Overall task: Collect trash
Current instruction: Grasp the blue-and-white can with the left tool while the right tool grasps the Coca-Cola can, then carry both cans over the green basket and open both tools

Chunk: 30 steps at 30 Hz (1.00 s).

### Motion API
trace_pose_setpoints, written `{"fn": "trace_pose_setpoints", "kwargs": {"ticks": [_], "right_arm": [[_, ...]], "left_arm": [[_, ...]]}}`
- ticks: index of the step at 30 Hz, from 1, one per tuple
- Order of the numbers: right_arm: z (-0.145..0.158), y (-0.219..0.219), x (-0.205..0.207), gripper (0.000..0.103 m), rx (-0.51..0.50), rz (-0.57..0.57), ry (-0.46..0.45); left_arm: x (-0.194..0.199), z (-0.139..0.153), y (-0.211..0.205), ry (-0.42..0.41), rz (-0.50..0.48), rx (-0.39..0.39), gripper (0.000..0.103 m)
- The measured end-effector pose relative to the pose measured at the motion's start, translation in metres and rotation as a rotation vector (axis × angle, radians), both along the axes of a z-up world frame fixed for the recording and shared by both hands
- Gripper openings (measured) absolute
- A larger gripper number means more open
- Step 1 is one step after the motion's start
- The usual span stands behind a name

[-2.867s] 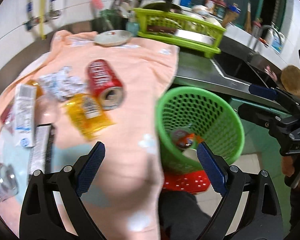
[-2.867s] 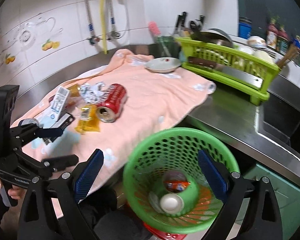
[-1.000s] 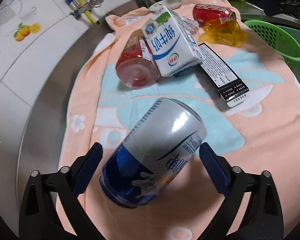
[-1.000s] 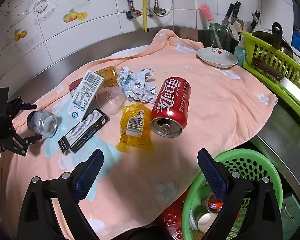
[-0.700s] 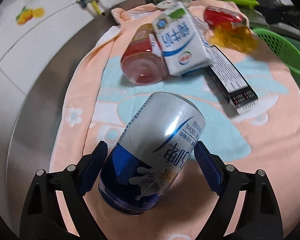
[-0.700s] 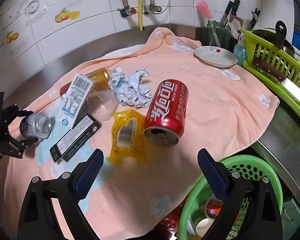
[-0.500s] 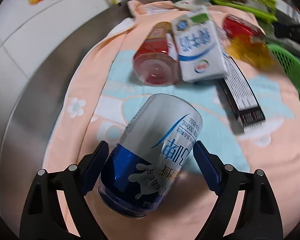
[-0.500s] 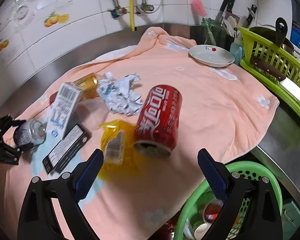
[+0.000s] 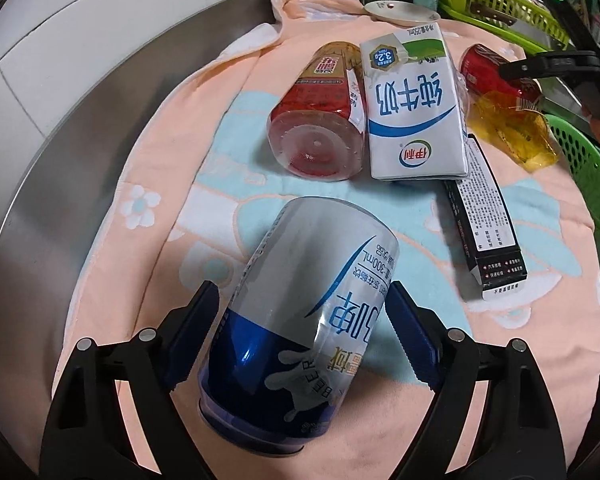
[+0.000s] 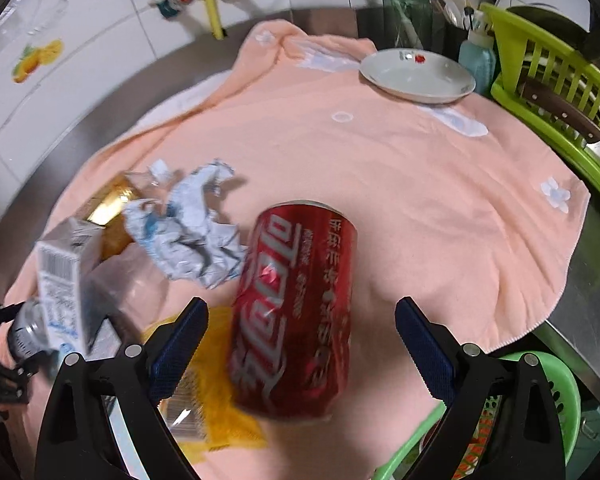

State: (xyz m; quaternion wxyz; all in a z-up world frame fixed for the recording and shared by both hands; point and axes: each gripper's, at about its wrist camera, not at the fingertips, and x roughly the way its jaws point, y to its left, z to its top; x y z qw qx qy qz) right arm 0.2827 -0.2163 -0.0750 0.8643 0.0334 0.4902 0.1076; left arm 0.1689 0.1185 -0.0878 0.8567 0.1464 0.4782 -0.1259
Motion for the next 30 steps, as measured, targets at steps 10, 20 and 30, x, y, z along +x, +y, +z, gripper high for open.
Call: {"fn": "trace_pose_setpoints", "kwargs": {"ticks": [10,20,30], "right_arm": [[-0.022,0.002,0.011,0.065,0.008,0.002,0.058],[0.004,-0.002,-0.022,0.062,0.033,0.012,-0.012],[0.026,-0.033,-0.080,0.061,0.072,0.000,-0.069]], "left_arm": [[0.009,-0.008,-0.008,0.022,-0.020,0.017,0.082],[-0.001,-0.003,-0.008,0.011,0.021,-0.016,0.072],[-0.028,0.019,-0.012,-0.032,0.040,-0.084,0.066]]}}
